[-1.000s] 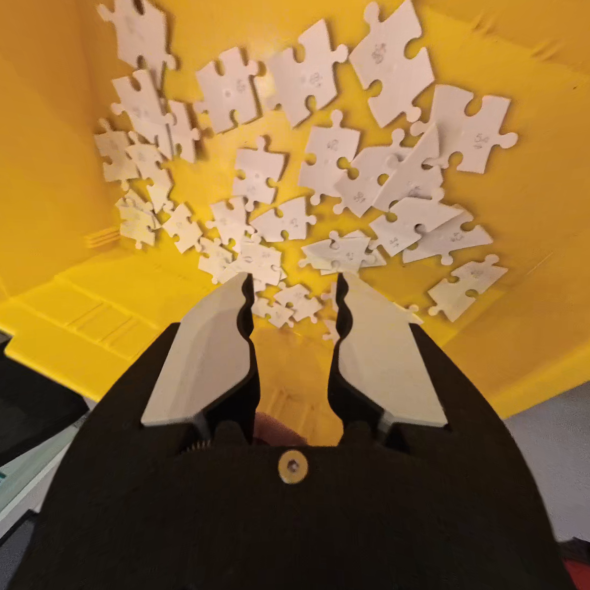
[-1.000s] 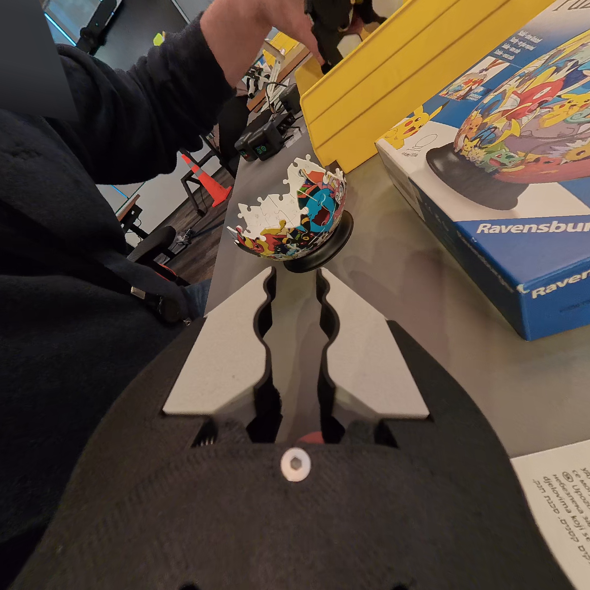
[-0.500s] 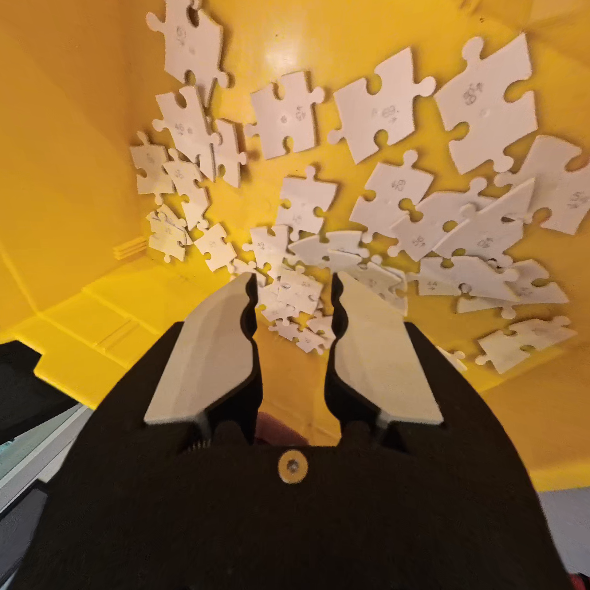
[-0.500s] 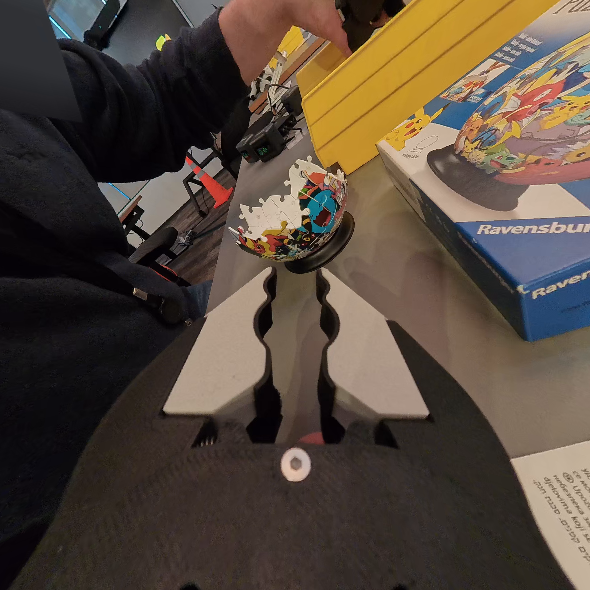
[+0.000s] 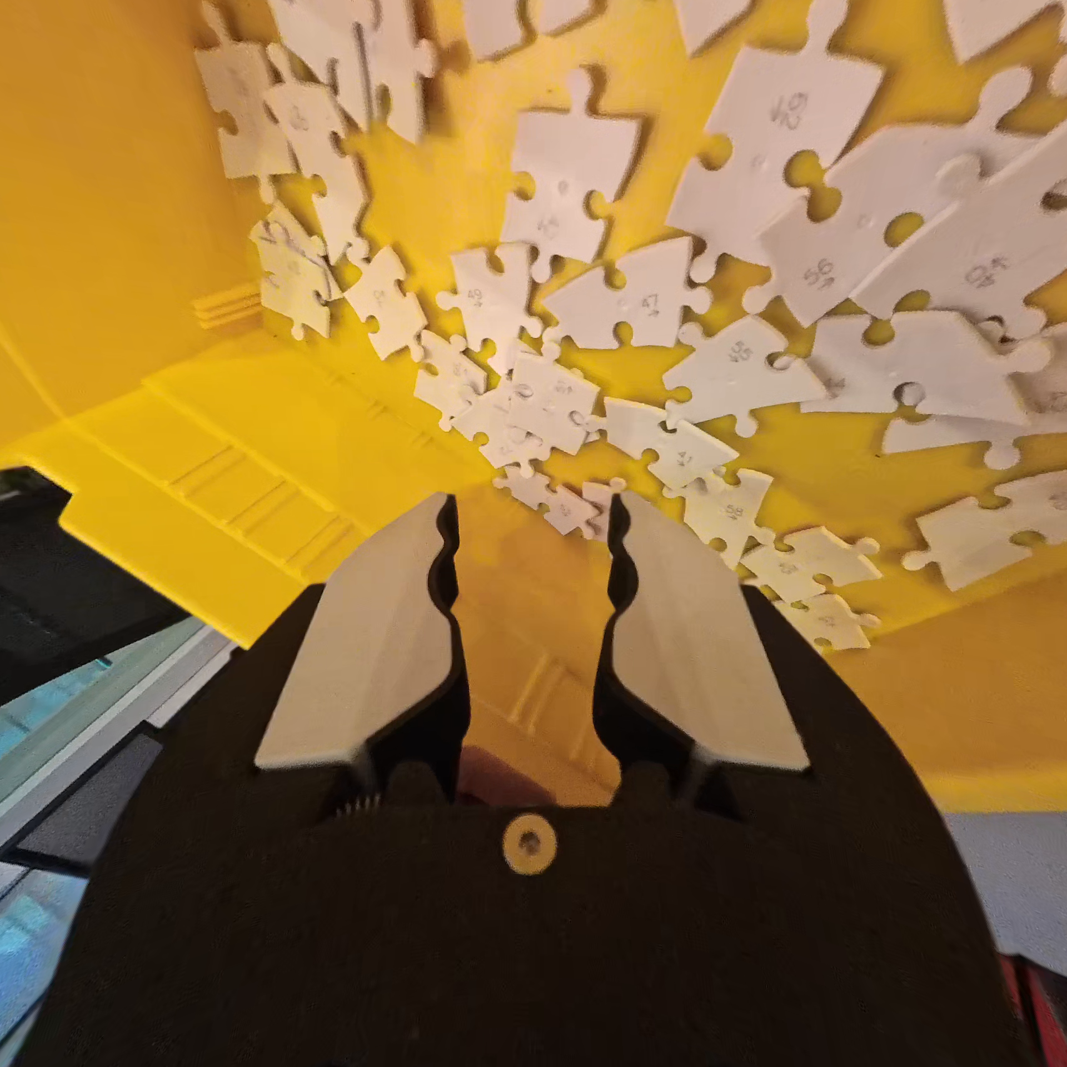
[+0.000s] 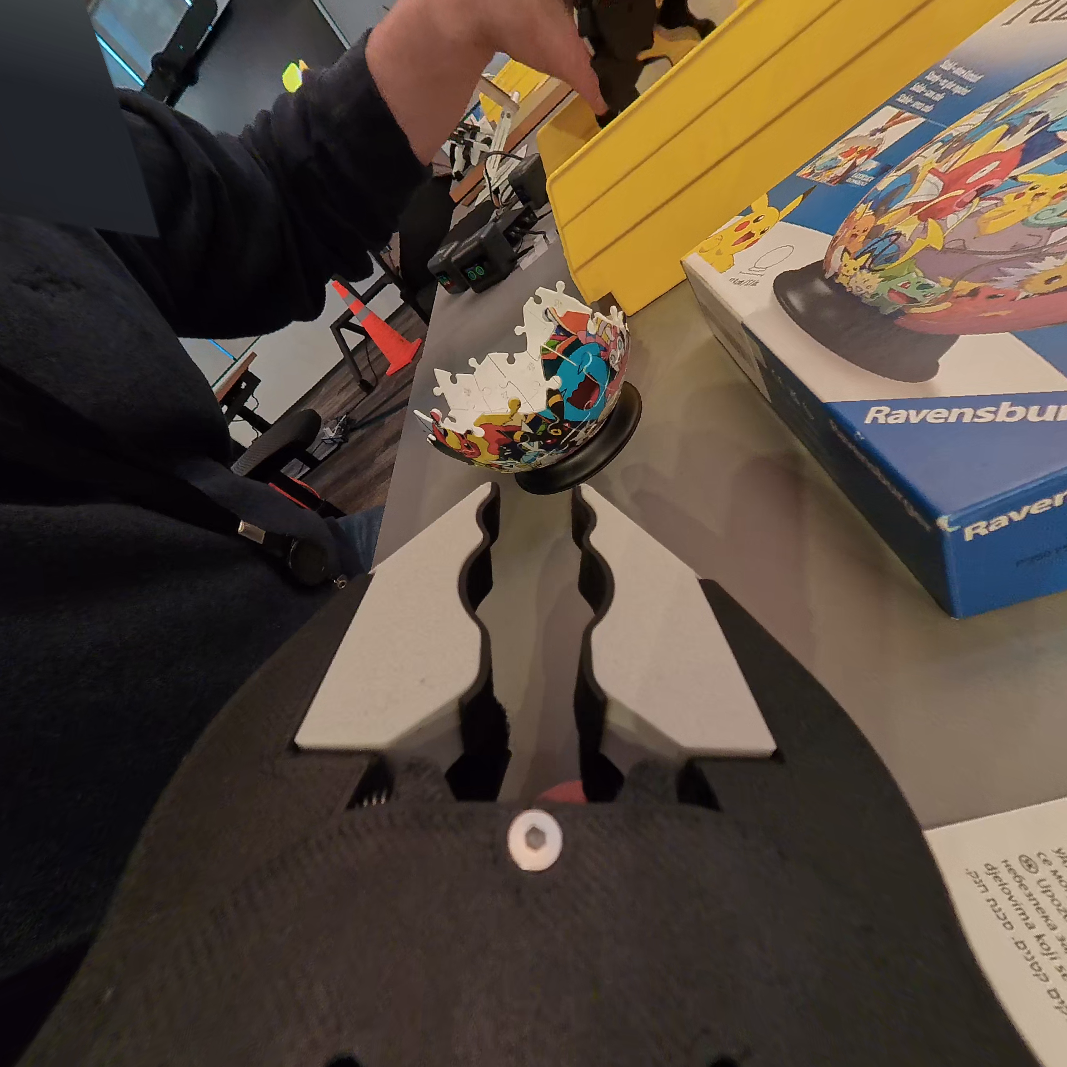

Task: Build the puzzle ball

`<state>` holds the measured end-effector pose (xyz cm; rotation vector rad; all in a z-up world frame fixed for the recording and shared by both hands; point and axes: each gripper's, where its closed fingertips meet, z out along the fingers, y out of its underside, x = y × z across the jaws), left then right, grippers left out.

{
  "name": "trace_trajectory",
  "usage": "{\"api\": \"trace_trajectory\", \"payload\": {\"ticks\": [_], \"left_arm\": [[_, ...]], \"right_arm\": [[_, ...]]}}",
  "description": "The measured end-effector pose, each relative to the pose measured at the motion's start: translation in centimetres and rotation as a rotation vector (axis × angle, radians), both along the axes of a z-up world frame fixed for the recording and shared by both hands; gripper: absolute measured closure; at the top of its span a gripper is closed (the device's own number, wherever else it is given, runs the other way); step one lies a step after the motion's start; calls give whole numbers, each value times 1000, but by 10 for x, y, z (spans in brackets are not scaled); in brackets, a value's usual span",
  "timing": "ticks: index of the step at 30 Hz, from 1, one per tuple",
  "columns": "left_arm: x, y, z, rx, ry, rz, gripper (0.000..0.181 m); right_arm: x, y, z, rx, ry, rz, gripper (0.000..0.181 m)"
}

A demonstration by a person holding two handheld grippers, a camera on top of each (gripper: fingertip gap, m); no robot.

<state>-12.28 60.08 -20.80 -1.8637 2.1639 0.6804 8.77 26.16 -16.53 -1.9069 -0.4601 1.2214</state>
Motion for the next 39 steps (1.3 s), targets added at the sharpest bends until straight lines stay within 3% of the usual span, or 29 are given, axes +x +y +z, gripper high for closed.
{"api": "trace_trajectory", "payload": {"ticks": [12,29,39], "left_arm": [[7,-27,36,-81,-313,49,130],[8,-57,53,-71,-579,-3,136],[3,-102,65,-95,-734,-88,140]], "right_arm": [[0,1,-2,-9,-9,-6,157],[4,11,-13,-58,-61,-70,159],[6,16,-17,-77,-85,-103,159]]}}
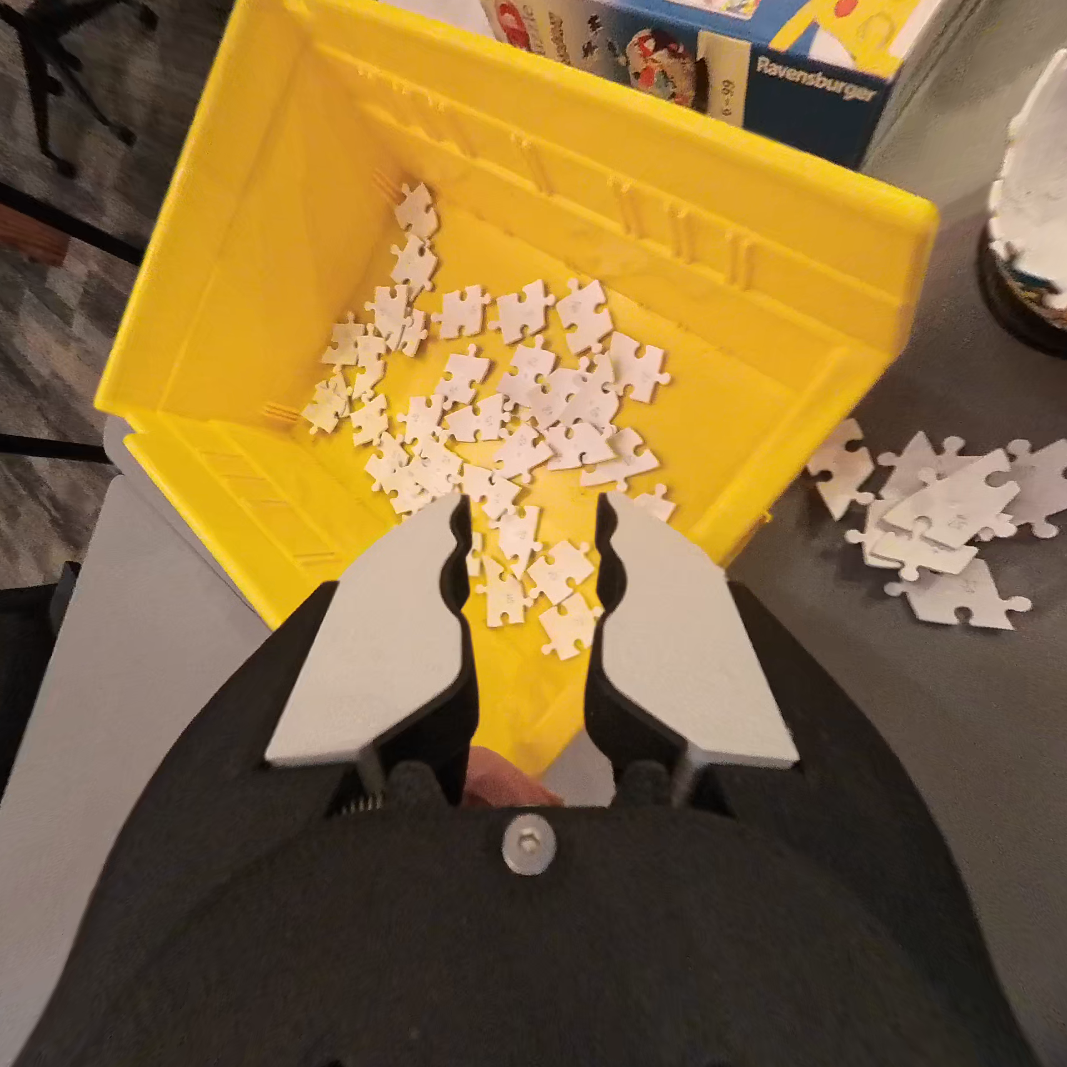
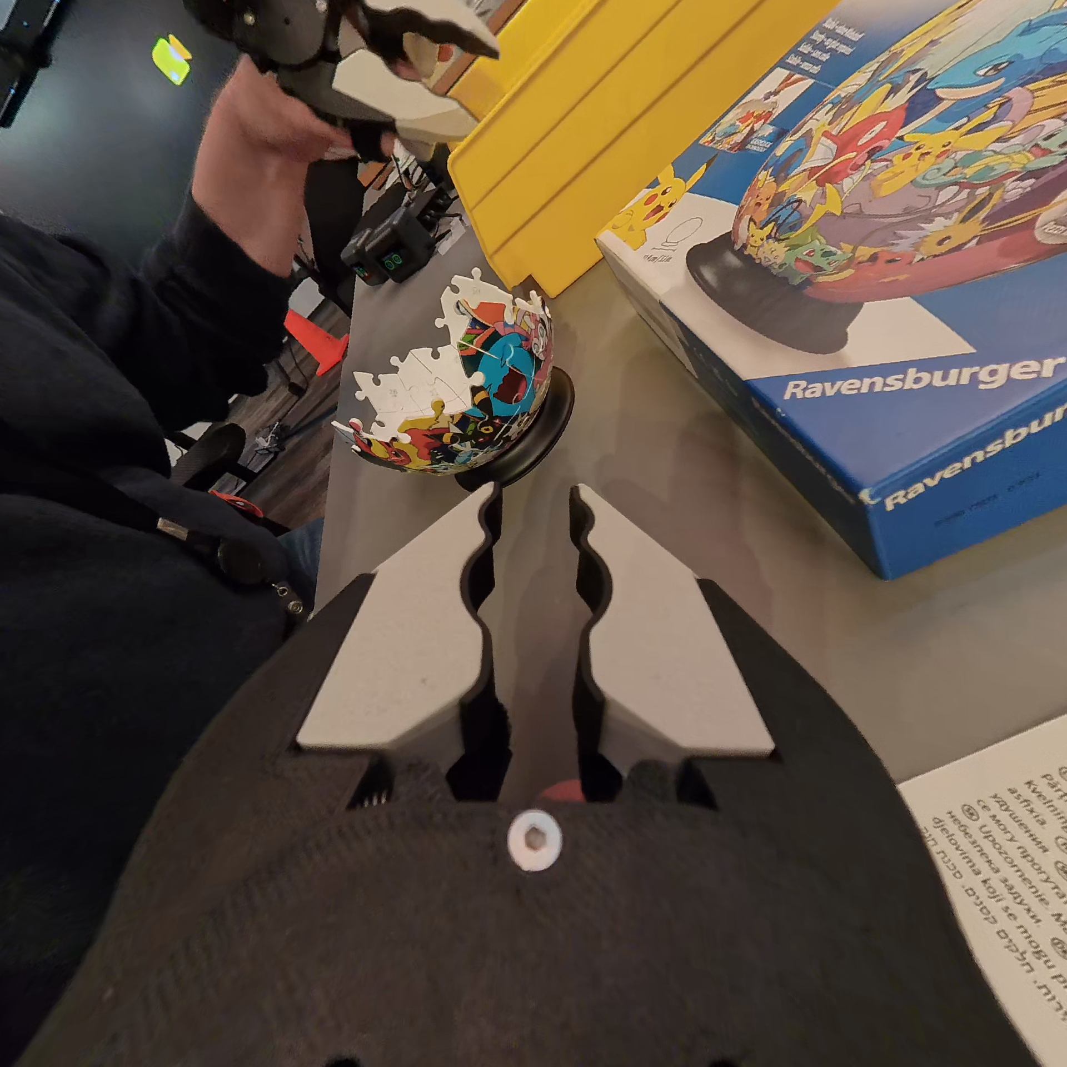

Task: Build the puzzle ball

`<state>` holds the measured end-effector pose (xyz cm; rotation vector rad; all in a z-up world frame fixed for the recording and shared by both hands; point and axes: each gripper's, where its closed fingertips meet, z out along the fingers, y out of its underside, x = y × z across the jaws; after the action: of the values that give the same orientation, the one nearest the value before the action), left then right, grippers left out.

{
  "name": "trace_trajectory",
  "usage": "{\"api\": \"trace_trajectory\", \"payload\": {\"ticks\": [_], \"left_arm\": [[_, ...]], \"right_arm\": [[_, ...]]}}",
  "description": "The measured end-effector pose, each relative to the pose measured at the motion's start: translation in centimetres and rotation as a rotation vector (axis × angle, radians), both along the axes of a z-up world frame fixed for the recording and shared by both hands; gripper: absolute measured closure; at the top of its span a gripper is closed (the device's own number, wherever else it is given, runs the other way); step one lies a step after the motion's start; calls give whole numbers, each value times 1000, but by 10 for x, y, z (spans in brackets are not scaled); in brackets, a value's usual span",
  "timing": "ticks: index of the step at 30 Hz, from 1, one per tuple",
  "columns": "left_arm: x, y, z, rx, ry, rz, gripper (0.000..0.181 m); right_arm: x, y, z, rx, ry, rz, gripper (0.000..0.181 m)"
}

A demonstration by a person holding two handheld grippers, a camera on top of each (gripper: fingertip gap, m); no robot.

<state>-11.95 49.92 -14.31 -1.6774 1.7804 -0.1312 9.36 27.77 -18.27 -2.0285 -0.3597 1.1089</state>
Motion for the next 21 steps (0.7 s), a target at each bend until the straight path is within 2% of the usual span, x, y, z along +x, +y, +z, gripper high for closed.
{"api": "trace_trajectory", "payload": {"ticks": [2,4,7,11,13,19,21], "left_arm": [[-3,-14,-3,-30,-13,-15,139],[-12,-23,-5,-56,-16,37,138],[-16,-58,-12,-162,-79,59,136],[-26,-88,-43,-195,-38,122,136],[-25,-100,-57,-273,-72,172,133],[-8,-106,-82,-343,-119,268,127],[-6,-102,-83,-372,-151,314,128]], "right_arm": [[0,0,-1,2,-9,-4,159],[0,1,-1,8,-14,-10,159],[0,1,0,12,-14,-12,159],[0,0,1,16,-12,-7,158],[-1,-1,1,18,-13,0,158],[-2,-3,3,27,-5,13,158],[-2,-3,3,30,-3,16,158]]}}
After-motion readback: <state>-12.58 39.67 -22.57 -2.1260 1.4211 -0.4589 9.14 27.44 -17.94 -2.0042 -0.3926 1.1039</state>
